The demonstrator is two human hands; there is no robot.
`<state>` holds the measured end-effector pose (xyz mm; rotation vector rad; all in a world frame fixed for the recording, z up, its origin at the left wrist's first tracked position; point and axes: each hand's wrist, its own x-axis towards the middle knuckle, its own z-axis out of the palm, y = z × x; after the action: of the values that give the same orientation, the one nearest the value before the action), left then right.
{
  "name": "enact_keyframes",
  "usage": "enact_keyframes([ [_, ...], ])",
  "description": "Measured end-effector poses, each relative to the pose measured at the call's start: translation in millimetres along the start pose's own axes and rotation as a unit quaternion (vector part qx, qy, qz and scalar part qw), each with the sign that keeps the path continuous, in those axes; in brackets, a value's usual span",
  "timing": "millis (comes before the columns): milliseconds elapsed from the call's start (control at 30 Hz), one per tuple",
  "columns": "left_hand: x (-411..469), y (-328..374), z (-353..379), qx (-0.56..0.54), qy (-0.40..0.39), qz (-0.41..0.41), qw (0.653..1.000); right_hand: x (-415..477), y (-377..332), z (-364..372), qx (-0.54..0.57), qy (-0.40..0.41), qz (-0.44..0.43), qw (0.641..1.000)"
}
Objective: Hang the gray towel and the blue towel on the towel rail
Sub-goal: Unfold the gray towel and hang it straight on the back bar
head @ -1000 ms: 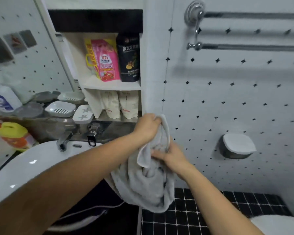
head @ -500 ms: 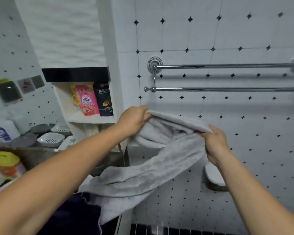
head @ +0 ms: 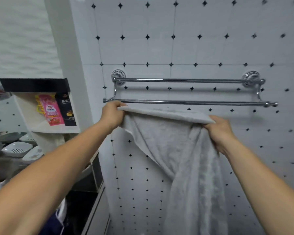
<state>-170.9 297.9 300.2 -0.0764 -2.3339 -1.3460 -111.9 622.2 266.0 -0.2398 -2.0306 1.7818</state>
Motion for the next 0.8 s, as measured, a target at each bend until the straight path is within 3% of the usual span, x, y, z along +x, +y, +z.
enact_keyframes([
  [233, 10, 51, 2, -0.167, 0.024, -0.032, 0.985, 6, 12, -23, -0.068, -0.009, -0.012, 0.998],
  [367, 6, 81, 5, -0.197, -0.055, -0.025, 0.979, 9, 14, -27, -0.190, 0.025, -0.023, 0.981],
  [467, -2, 104, 18, -0.211, -0.124, -0.014, 0.969, 1, 9, -11, -0.246, 0.002, -0.033, 0.969],
  [533, -10, 117, 31, -0.204, -0.166, 0.002, 0.965, -9, -5, 10, -0.204, -0.034, -0.062, 0.976],
  [600, -17, 126, 44, -0.162, -0.201, 0.045, 0.965, -20, -28, 31, -0.085, -0.115, -0.105, 0.984],
  [667, -22, 126, 54, -0.112, -0.231, 0.088, 0.962, -25, -48, 45, 0.000, -0.181, -0.148, 0.972],
  [800, -24, 114, 57, -0.133, -0.217, 0.097, 0.962, -25, -68, 59, -0.027, -0.153, -0.211, 0.965],
])
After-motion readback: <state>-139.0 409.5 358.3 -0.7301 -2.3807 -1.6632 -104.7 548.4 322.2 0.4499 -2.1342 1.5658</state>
